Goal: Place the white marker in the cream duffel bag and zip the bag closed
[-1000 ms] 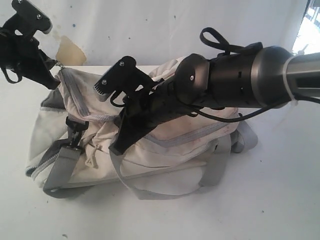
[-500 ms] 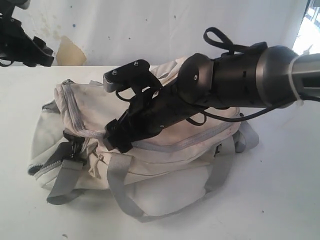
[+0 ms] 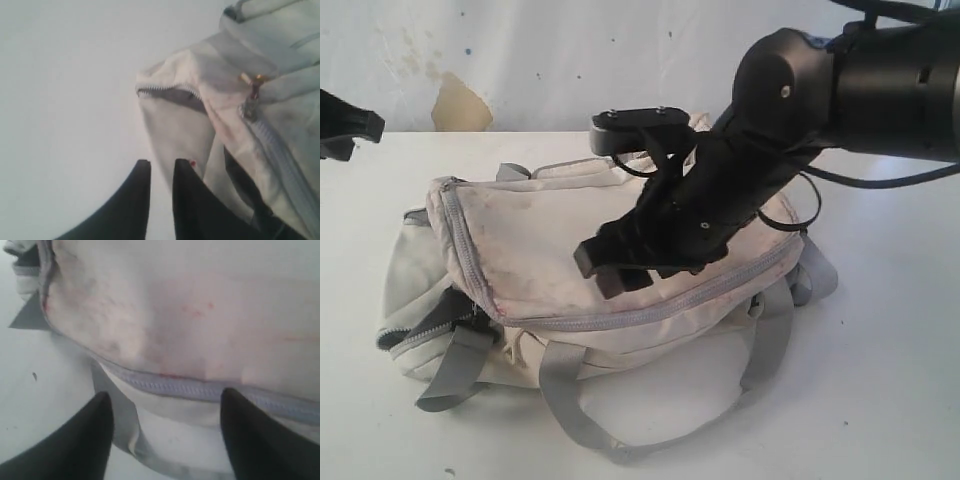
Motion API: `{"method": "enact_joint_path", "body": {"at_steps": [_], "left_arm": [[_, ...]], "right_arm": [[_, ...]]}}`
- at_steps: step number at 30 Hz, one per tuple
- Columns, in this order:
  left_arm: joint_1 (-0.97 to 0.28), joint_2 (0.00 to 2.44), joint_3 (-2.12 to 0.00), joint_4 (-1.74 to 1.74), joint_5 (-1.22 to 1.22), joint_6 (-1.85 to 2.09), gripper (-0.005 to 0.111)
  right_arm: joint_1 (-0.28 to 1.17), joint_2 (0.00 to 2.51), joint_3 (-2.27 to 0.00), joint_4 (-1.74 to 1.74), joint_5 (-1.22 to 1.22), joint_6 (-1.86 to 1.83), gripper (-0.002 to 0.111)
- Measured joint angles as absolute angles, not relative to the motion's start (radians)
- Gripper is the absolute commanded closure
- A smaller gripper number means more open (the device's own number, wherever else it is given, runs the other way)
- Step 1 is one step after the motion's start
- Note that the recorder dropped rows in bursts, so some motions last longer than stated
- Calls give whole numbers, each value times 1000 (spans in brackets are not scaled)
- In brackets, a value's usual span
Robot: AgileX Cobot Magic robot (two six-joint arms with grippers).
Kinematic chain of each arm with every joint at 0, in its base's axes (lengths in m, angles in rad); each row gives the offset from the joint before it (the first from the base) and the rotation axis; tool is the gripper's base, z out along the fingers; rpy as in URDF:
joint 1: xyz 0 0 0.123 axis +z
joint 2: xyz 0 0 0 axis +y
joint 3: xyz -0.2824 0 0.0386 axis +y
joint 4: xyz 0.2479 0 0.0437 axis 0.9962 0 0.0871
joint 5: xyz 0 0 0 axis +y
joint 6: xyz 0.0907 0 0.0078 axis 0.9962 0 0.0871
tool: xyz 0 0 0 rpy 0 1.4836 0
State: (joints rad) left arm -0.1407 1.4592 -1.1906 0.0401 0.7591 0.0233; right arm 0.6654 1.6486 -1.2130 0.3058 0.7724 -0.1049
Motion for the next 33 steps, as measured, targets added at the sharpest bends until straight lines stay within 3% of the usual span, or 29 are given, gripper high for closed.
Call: {"method": "enact_joint_path", "body": {"at_steps": [5, 21, 33], "left_arm": [[-141, 1440, -1191, 64, 904, -12, 107], [-141, 1354, -992, 64, 845, -54, 107], [-25, 1354, -990, 64, 817, -87, 107]], "right_arm": [[614, 1619, -1213, 255, 894, -73, 108], [264, 1603, -1109, 155, 888, -69, 108], [61, 1603, -1057, 144, 811, -132, 108]]}}
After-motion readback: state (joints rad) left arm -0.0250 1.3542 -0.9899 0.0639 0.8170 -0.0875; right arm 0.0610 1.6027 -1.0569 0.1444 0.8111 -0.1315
